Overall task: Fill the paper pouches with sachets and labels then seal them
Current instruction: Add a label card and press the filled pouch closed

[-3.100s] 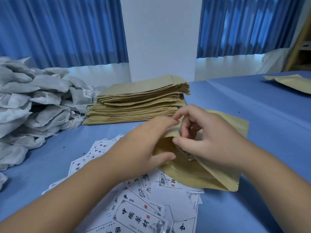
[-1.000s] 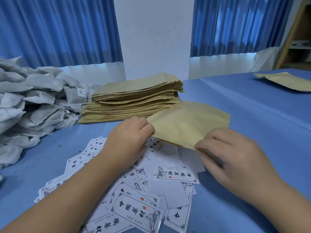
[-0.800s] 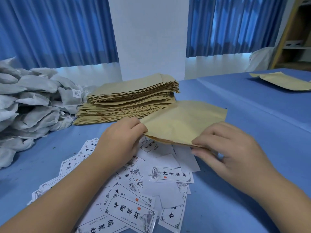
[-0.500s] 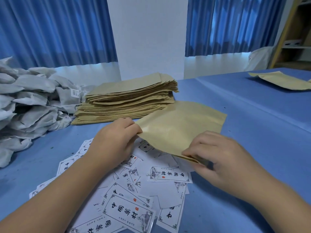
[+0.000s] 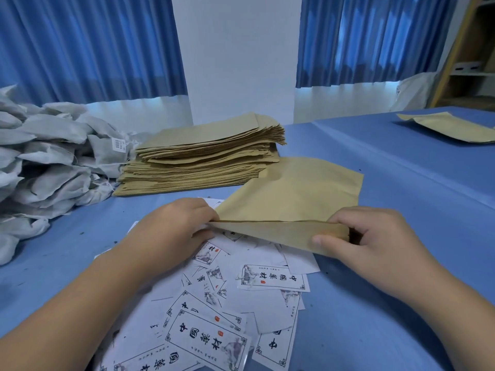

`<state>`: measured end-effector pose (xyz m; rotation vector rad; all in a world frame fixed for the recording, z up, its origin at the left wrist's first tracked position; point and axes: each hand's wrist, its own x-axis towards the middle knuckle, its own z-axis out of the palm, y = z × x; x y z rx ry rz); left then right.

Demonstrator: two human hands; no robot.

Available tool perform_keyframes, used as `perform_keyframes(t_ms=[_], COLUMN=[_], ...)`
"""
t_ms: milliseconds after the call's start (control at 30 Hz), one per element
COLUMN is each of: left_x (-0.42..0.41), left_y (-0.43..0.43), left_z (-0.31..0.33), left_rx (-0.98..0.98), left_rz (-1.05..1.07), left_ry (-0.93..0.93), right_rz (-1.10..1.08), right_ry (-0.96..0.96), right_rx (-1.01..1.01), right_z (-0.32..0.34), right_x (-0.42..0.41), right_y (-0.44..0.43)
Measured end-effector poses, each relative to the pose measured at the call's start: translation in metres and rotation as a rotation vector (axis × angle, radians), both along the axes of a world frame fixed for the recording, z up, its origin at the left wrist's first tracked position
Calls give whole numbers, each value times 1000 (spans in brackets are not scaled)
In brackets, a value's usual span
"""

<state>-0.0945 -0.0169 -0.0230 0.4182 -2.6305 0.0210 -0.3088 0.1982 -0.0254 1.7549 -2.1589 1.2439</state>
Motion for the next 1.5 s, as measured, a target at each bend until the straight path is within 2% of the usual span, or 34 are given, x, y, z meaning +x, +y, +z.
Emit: perform_keyframes(t_ms=[267,433,533,800,967,1167,1500], left_x=[-2,-4,-4,-12,-12,-22,-24], left_y=[3,3,5,19,18,33,43], left_z=[7,7,9,12,12,11,15], left_rx=[-80,-62,-129,-133,-151,-135,-102], left_rz=[-5,-13,-40,-106,-79,-144,-147], left_ry=[145,111,69,121,81,76,51], right_rz=[53,91,101,140,136,137,175], right_ry=[41,50,57,98,187,254,244], right_rx=[-105,-98,-126,-185,-117,-185,-186], right_z=[8,6,7,9,4,2,2], right_x=[5,6,5,10,9,12,18], right_y=[4,3,4,4,0,-1,-5])
